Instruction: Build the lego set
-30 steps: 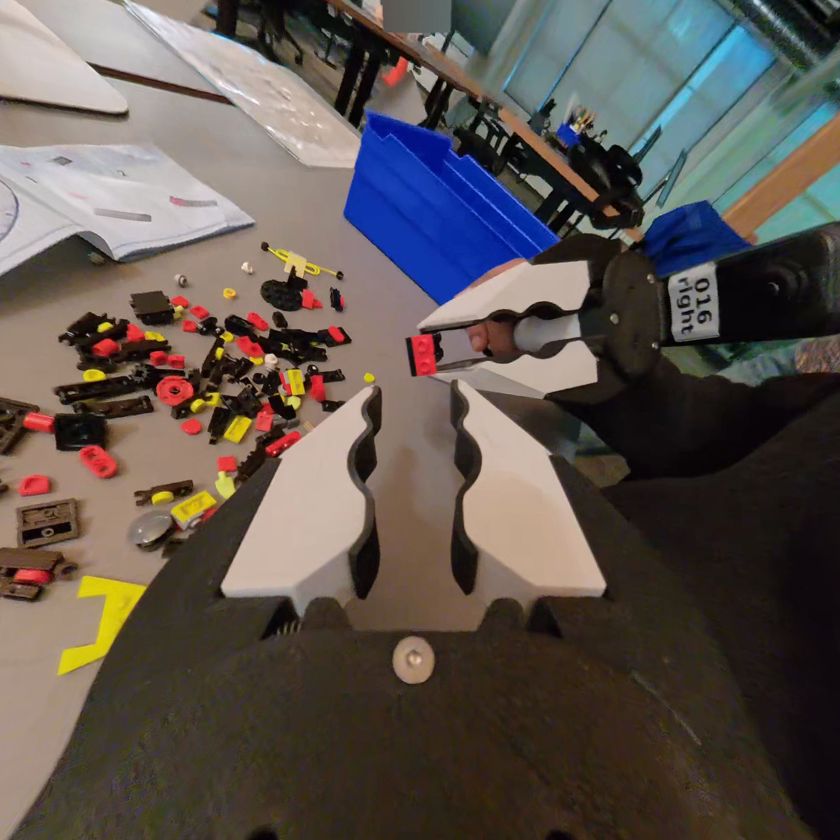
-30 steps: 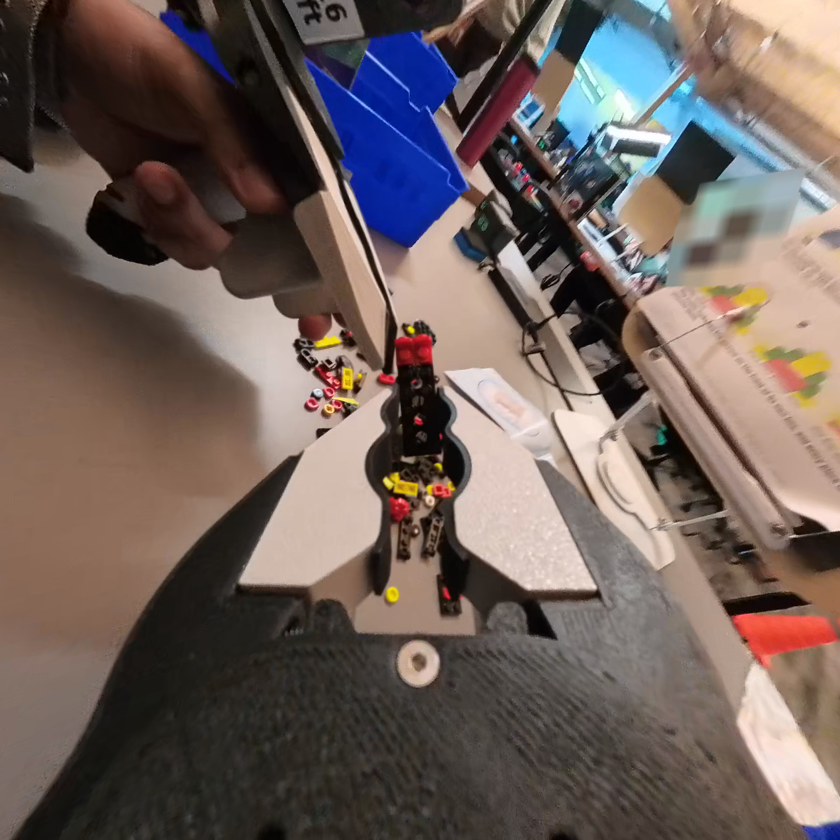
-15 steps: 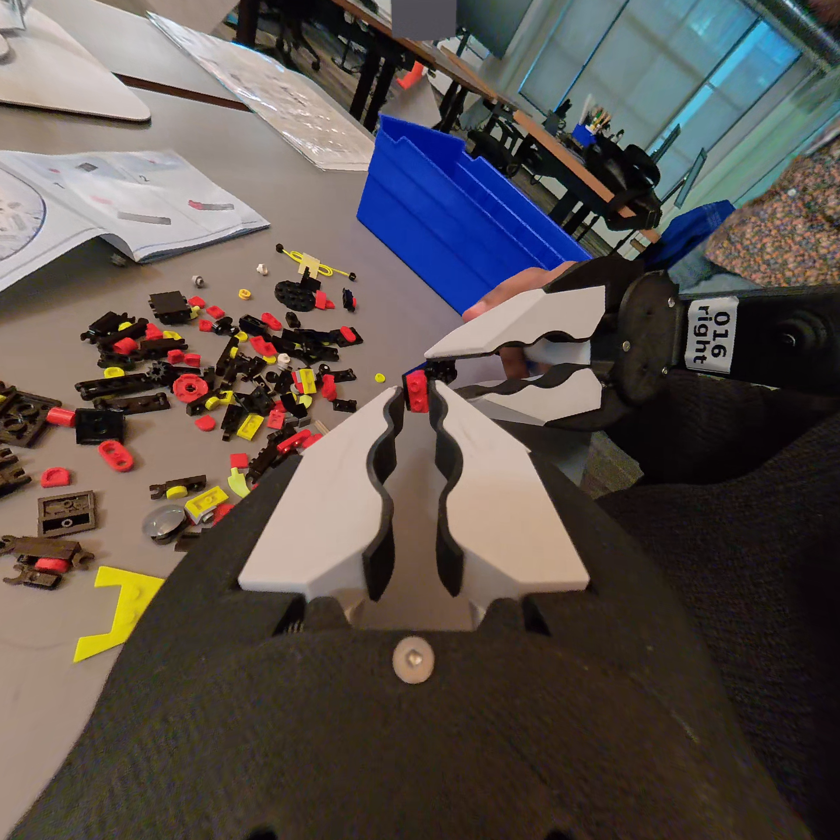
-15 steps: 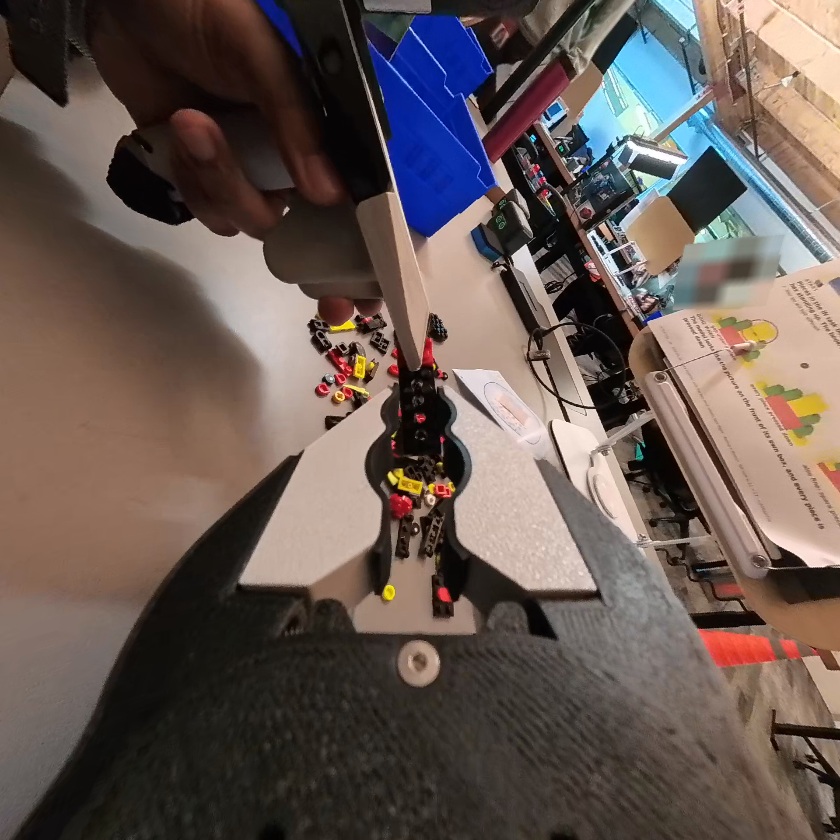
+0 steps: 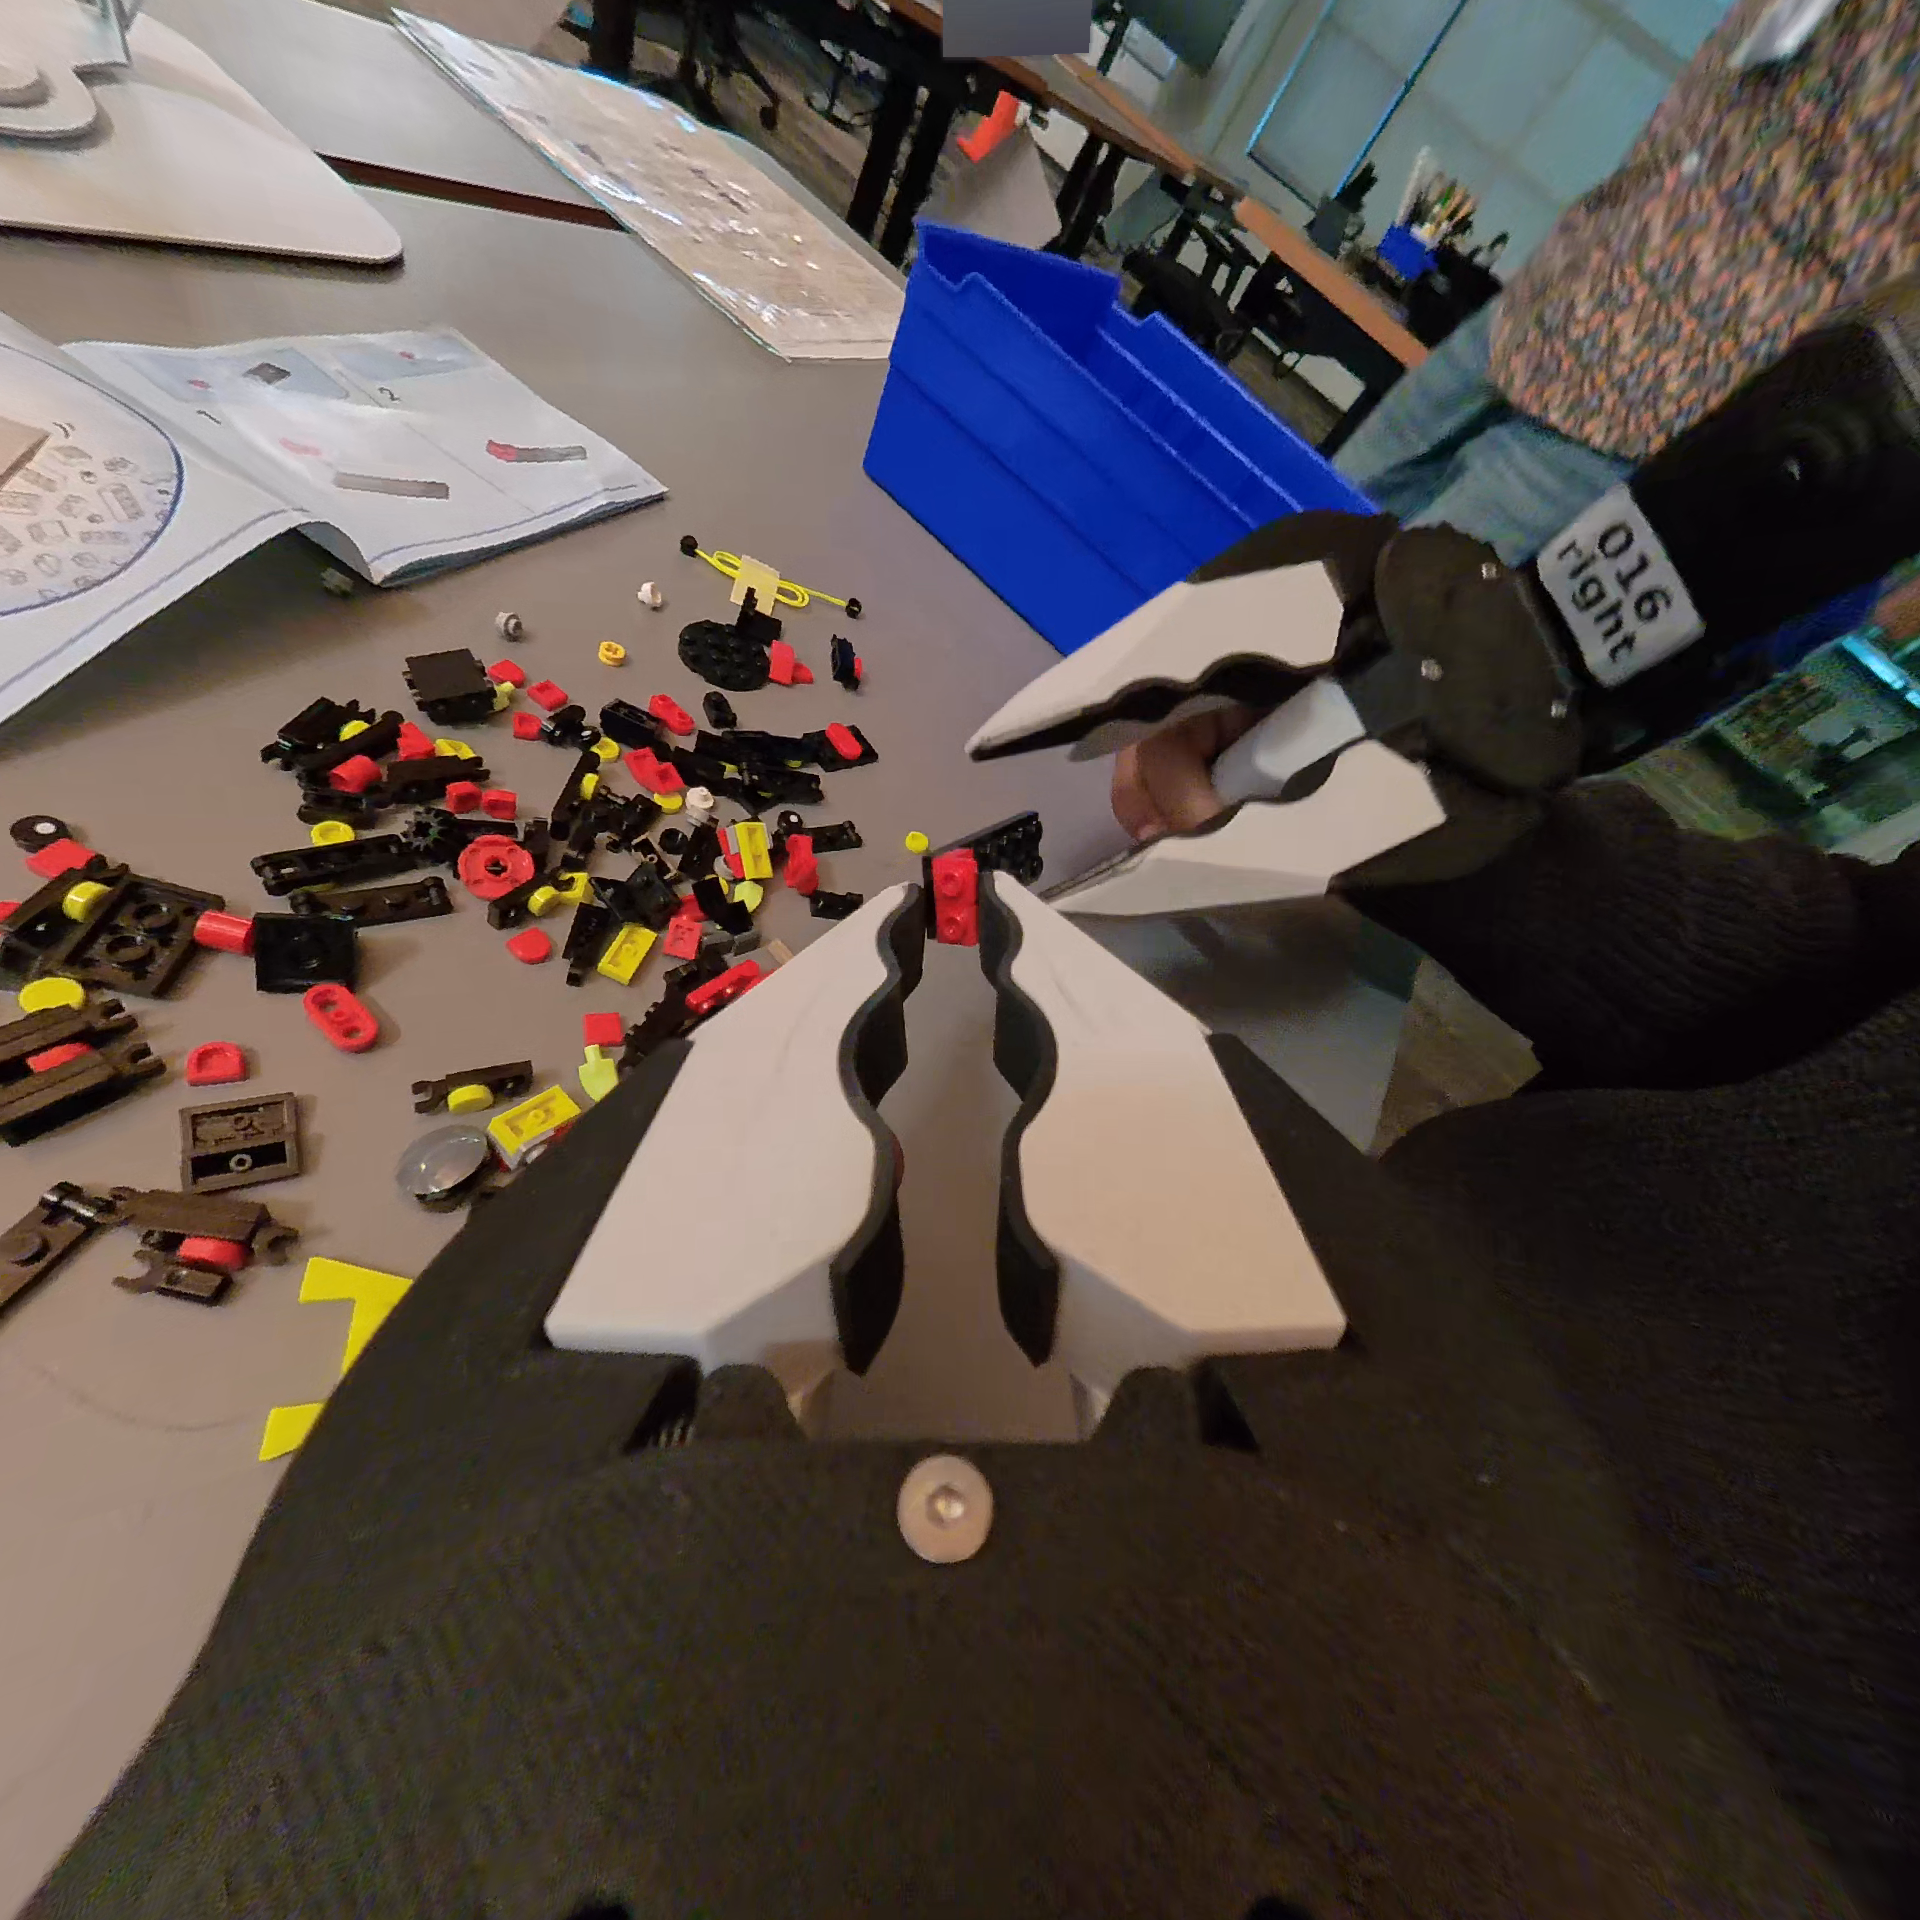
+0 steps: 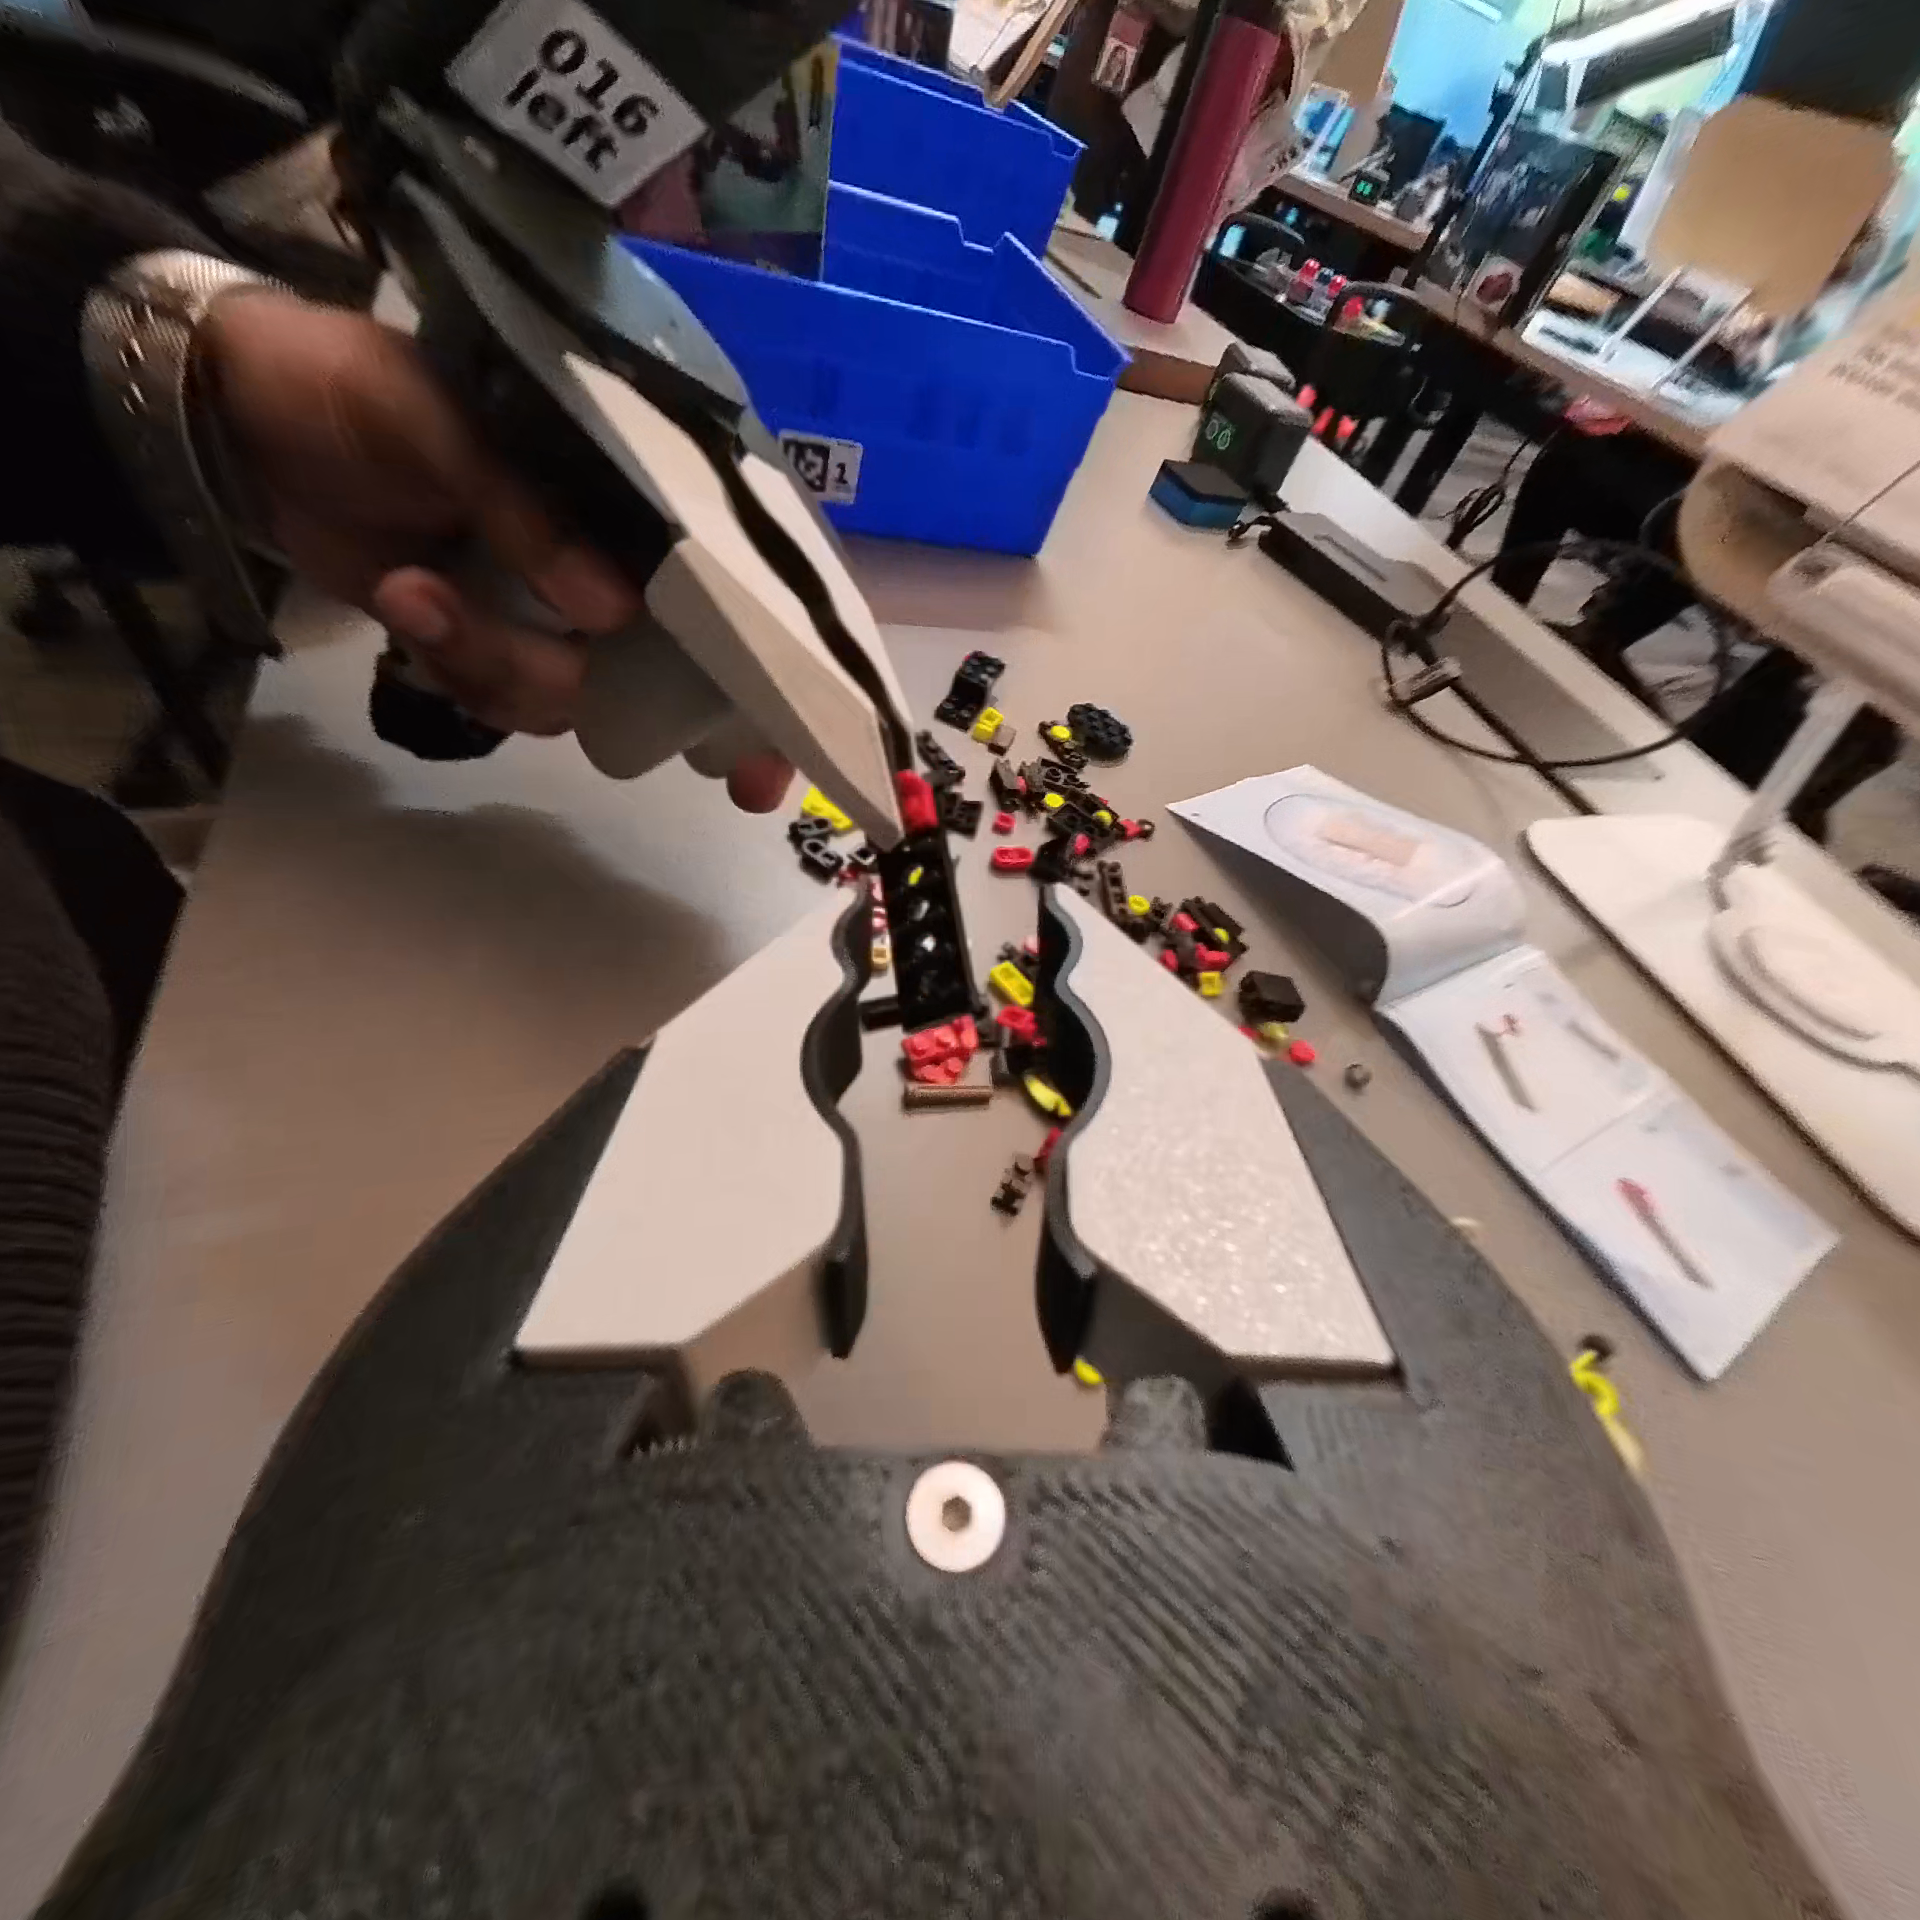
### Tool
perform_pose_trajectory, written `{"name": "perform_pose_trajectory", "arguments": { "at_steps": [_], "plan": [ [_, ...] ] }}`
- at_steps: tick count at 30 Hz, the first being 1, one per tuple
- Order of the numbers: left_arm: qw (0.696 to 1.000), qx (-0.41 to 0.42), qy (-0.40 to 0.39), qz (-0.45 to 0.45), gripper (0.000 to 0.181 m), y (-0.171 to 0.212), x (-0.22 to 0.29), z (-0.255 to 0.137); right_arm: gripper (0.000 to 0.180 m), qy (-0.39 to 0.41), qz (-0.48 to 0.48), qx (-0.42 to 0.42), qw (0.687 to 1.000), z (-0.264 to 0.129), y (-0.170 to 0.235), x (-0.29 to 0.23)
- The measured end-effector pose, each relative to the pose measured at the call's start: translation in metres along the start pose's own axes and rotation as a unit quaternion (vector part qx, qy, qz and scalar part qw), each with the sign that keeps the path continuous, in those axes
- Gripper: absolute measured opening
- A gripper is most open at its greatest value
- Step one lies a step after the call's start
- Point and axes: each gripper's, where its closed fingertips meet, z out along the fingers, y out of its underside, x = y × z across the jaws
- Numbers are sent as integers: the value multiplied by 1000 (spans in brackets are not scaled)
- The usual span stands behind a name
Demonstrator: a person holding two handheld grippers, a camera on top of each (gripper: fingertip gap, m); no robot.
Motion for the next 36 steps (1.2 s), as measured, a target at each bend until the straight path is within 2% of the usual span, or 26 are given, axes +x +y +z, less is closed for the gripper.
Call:
{"name": "perform_pose_trajectory", "arguments": {
  "at_steps": [5,10,14,17,19,25,31,36],
  "plan": [
    [997,-26,-24,62,6,8,-2,4,39,-38,71,-20,997,1,11,-3],
    [991,-45,7,125,6,14,14,10,42,-85,97,-69,989,2,29,-20],
    [981,-64,23,181,6,23,22,13,33,-125,116,-91,981,0,37,-33],
    [975,-66,26,209,6,25,26,15,19,-154,133,-99,974,-2,38,-41],
    [974,-72,31,211,6,28,27,16,7,-164,138,-101,972,-3,39,-43],
    [975,-63,29,210,8,26,29,16,2,-165,142,-99,971,-3,37,-42],
    [981,-55,4,188,37,21,20,14,2,-146,147,-99,973,0,37,-33],
    [990,-34,-12,140,42,12,10,8,2,-104,173,-80,976,2,32,-13]
  ]
}}
